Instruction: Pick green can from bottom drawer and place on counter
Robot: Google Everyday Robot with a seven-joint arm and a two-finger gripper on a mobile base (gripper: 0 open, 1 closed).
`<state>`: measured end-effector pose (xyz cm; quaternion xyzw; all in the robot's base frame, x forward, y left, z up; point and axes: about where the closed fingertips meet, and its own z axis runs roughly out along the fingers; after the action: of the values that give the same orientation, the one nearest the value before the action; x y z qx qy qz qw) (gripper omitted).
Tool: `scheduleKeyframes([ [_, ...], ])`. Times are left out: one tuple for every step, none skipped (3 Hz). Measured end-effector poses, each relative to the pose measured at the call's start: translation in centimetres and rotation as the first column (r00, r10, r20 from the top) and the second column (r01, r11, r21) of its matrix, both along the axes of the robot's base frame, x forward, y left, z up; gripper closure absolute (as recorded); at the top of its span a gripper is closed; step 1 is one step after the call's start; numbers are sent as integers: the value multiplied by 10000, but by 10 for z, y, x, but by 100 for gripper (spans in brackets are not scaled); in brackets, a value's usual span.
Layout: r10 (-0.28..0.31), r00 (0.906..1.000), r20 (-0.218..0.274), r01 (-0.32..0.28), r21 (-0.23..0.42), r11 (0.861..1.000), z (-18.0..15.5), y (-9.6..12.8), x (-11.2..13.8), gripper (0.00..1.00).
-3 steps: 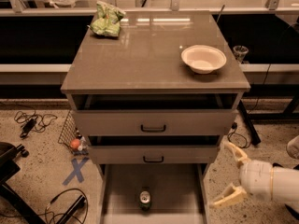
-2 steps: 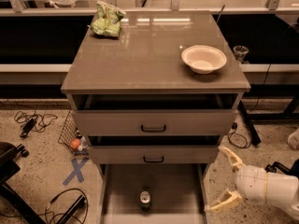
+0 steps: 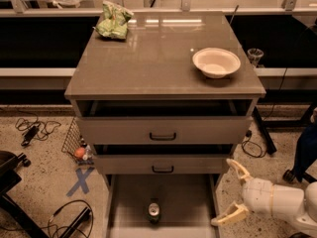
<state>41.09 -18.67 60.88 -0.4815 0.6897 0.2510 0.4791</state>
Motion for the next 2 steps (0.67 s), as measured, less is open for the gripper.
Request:
scheduleKeyframes([
  [-267,9993,259,267,8,9996,-76,-4,27,0],
  [-271,9993,263,261,385,9989,-141,-1,35,0],
])
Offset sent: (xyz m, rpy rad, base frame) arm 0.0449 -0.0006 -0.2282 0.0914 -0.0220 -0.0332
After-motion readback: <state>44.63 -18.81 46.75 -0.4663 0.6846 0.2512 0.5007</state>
